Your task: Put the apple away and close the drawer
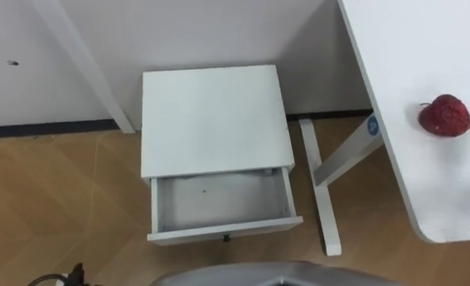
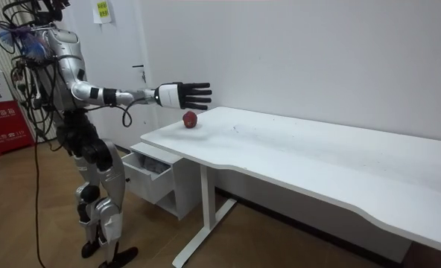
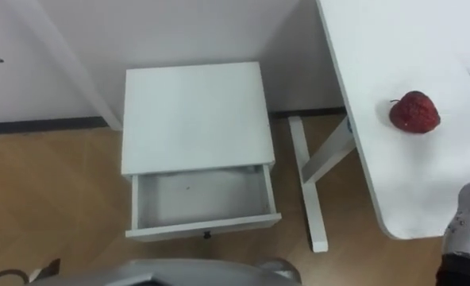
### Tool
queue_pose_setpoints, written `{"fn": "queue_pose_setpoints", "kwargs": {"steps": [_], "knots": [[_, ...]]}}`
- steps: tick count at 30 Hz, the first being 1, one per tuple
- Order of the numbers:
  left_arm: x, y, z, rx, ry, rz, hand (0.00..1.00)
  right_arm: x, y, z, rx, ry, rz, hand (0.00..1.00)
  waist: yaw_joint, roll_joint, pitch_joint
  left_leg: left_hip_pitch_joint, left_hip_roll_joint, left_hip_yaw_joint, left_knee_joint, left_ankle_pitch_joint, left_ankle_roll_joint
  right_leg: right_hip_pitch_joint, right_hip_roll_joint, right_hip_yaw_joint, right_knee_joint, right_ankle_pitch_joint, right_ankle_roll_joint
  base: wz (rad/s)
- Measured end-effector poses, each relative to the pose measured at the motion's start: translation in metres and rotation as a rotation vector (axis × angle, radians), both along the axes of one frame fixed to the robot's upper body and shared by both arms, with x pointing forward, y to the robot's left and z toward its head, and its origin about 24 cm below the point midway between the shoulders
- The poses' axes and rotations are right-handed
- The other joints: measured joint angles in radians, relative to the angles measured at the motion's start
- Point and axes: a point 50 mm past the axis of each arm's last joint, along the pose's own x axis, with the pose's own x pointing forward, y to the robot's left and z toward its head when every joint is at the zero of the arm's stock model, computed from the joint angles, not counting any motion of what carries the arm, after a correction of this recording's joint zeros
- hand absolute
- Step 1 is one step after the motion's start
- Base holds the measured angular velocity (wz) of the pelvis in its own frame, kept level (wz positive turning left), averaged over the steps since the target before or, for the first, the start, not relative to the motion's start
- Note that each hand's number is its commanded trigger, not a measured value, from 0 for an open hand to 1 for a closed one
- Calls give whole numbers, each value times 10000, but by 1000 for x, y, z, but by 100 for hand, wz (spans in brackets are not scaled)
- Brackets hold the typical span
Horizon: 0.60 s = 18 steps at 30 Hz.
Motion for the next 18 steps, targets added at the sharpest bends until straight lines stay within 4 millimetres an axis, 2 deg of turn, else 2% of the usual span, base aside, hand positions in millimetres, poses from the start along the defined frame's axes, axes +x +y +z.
{"fn": "queue_pose_setpoints", "kwargs": {"steps": [4,10,14,18], "knots": [[-4,-1,0,-18,100,-6,0,10,9,-6,-39,689,1179,0,18,-34,17,-13,-1,-18,-13,0,0,-10,-9,-36,2,0,0,1],[0,-1,0,-85,24,-88,0,20,18,-10,-592,1764,2818,0,26,-128,-10,0,-38,-26,-16,0,0,1,-8,-12,-5,0,0,0],[1,-2,-1,-165,42,-156,0,28,28,-13,-1030,2426,3969,0,99,-273,-24,25,-42,-12,-9,1,0,19,-6,-11,-12,0,0,-2],[1,-3,-1,-377,85,-246,0,32,32,-14,-1348,2842,4692,0,255,-284,-35,52,-17,5,-1,1,0,43,-19,-12,-11,0,0,0]]}}
